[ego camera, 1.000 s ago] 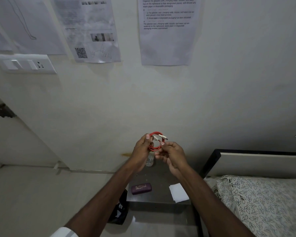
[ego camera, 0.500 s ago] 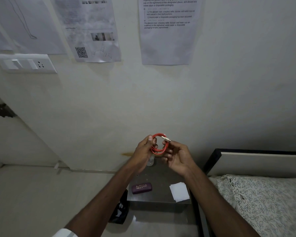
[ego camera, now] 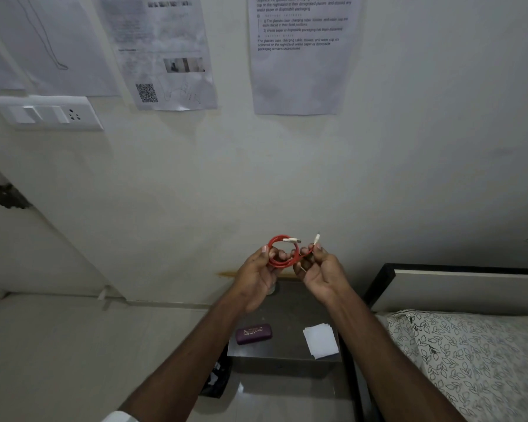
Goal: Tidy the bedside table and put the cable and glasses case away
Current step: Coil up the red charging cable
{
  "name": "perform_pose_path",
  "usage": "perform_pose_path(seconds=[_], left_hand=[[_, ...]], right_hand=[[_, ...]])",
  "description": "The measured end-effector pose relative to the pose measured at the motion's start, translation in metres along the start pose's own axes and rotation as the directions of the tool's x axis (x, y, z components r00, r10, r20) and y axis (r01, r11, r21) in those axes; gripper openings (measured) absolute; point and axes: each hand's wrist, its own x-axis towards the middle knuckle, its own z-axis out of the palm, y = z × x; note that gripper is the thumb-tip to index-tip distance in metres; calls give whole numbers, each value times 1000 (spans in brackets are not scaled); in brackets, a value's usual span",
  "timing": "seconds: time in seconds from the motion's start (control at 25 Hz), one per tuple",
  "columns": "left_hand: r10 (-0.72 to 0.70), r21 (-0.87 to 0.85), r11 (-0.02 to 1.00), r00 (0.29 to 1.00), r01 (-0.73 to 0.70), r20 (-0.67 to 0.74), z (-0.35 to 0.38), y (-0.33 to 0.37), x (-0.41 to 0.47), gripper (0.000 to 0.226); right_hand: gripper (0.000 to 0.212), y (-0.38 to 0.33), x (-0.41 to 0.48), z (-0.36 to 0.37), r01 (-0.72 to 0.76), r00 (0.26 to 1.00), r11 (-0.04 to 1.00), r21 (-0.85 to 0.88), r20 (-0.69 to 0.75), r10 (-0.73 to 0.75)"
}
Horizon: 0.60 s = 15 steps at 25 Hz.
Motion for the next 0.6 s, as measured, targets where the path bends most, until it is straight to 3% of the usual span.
perform_pose_path(seconds=[0.2, 0.36, 0.6], left_hand=[[-38, -182, 983, 995, 20, -92, 12, 0, 0, 27], [-65, -121, 992, 986, 47, -151, 14, 2, -2, 41], [15, -36, 999, 953, -27, -301, 8, 0, 1, 37]], right_hand=[[31, 9, -9, 5, 38, 999, 996, -80, -2, -38], [31, 15, -15, 2, 42, 997, 988, -149, -56, -51], [28, 23, -21, 1, 76, 994, 971, -225, -58, -91]])
